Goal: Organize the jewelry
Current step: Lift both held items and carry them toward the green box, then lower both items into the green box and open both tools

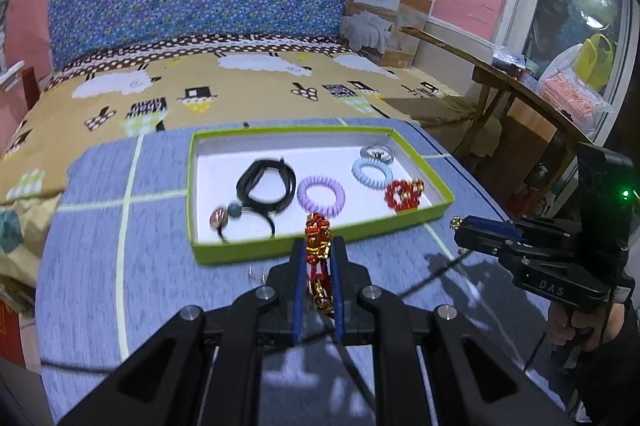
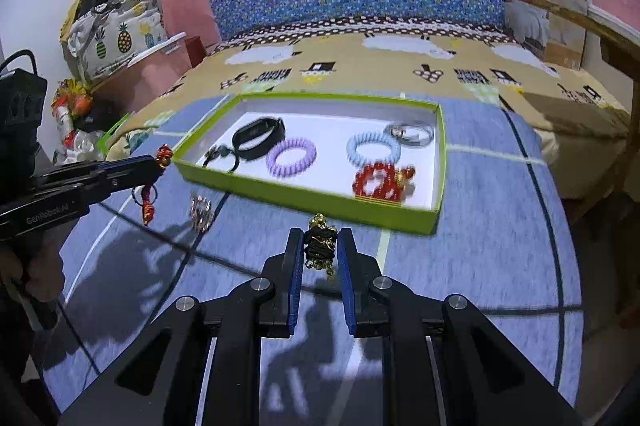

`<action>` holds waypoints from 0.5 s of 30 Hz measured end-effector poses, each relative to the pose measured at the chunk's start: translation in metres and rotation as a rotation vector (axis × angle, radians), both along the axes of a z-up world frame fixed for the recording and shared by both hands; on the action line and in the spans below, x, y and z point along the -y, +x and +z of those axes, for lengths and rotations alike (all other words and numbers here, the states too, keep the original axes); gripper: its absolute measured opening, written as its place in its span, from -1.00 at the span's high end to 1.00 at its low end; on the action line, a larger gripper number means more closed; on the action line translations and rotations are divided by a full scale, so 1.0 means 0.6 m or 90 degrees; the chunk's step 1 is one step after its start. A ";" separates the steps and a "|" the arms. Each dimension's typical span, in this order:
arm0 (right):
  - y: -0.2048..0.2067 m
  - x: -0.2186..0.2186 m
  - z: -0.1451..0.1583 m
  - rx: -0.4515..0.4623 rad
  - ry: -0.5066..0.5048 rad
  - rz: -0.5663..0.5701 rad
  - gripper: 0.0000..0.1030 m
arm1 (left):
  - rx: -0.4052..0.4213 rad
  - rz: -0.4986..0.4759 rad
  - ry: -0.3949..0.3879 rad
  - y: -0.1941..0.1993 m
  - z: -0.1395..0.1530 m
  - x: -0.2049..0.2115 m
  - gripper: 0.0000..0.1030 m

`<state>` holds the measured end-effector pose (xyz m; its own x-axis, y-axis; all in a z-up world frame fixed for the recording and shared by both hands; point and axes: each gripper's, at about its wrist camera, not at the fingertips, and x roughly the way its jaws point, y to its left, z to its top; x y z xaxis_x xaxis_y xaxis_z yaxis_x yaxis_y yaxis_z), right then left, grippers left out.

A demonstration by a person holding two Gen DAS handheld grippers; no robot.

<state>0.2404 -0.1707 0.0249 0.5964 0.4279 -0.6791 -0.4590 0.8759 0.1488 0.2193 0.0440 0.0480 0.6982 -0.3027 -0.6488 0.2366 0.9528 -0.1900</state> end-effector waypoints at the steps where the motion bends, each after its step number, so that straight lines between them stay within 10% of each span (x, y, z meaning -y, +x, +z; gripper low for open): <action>1: 0.005 -0.001 0.002 0.002 0.001 0.001 0.66 | 0.002 0.000 0.004 0.009 0.002 0.001 0.76; 15: 0.144 0.019 0.002 -0.008 -0.001 -0.063 0.66 | -0.033 0.029 0.039 0.130 -0.030 -0.001 0.76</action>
<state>0.3265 -0.1822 0.0262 0.6271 0.3663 -0.6875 -0.3690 0.9169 0.1520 0.2976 0.0449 0.0297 0.6755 -0.2304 -0.7004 0.1845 0.9725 -0.1420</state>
